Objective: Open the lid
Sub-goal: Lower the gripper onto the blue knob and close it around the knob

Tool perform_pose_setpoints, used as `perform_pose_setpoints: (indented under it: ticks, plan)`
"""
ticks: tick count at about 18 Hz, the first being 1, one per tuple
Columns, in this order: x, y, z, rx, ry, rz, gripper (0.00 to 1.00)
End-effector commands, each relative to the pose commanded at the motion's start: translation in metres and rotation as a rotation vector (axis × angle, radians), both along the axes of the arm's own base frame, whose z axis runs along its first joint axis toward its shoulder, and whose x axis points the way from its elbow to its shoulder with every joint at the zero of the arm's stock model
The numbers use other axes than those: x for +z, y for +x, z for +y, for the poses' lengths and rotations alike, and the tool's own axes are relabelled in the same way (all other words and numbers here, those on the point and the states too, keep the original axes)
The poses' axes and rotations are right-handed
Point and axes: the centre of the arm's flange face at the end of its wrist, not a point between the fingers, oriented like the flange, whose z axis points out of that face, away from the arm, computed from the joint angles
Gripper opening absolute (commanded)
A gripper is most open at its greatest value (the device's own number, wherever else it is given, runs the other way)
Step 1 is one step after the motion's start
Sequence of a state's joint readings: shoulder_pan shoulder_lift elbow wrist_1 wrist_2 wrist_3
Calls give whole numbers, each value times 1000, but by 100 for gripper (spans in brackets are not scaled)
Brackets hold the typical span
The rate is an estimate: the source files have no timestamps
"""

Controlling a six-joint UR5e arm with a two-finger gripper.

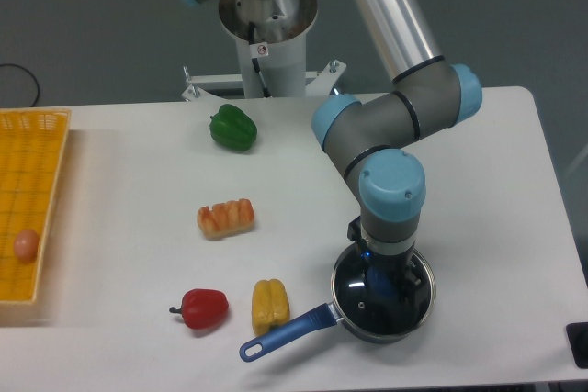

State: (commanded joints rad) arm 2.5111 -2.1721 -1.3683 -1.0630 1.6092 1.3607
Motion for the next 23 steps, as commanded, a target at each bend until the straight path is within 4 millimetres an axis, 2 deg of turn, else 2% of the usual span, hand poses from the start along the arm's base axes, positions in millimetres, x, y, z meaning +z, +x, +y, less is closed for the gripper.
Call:
perform_pose_setpoints:
  ticks: [8, 14, 19, 23]
  plan:
    - [-1, 3, 4, -5, 0, 0, 100]
    - [-1, 3, 3, -11, -1, -1, 83]
    - [-1, 3, 3, -17, -2, -1, 78]
    - [-1, 3, 3, -17, -2, -1, 77]
